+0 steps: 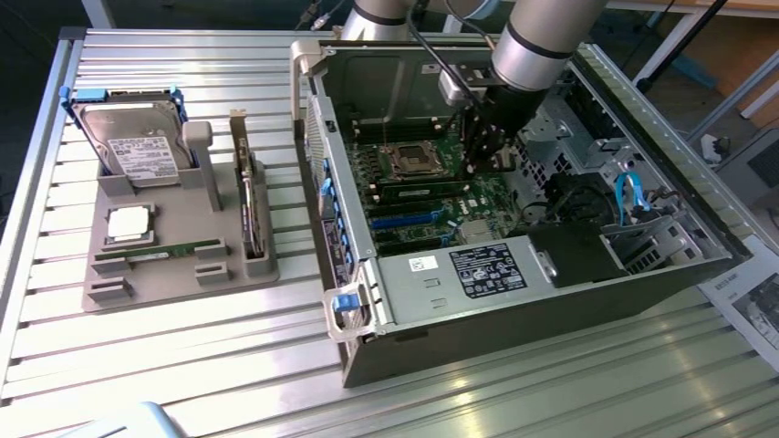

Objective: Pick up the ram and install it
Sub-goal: 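Press down the ram until it locks into place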

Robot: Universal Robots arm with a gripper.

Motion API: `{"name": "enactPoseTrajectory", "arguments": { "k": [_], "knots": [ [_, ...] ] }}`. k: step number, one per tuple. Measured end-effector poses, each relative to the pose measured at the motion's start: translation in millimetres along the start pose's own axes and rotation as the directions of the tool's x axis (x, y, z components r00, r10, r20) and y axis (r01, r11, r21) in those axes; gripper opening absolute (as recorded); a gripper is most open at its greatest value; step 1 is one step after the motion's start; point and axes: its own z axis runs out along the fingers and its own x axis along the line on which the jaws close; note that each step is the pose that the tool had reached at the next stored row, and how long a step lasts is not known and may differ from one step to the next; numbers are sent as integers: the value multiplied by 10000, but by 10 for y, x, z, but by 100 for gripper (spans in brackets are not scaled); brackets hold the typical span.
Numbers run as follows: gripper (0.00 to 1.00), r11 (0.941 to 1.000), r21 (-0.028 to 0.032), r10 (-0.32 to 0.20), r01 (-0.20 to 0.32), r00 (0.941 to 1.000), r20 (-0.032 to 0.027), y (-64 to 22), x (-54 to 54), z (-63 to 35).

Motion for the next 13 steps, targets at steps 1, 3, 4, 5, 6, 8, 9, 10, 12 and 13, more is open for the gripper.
{"name": "enactPoseTrajectory", "arguments": {
  "k": [1, 3, 4, 5, 6, 8, 9, 10, 12, 13],
  "knots": [
    [10, 10000, 6, 0, 0, 10000, 2, 31, 0, 2],
    [10, 10000, 13, -1, 1, 10000, 0, 62, 0, 2],
    [10, 10000, 18, -1, 1, 10000, 2, 81, 1, 3],
    [10, 10000, 22, -1, 1, 10000, 2, 99, 1, 3],
    [10, 10000, 28, -1, 1, 10000, 1, 125, 1, 4],
    [10, 10000, 33, -1, 1, 10000, 1, 149, 1, 5],
    [10, 10000, 33, 0, 0, 10000, 0, 155, 1, 5],
    [10, 10000, 34, -1, 1, 10000, 0, 163, 1, 5],
    [10, 10000, 34, -1, 1, 10000, 0, 181, 1, 6],
    [10, 10000, 37, 0, 0, 10000, 0, 195, 2, 6]
  ]
}}
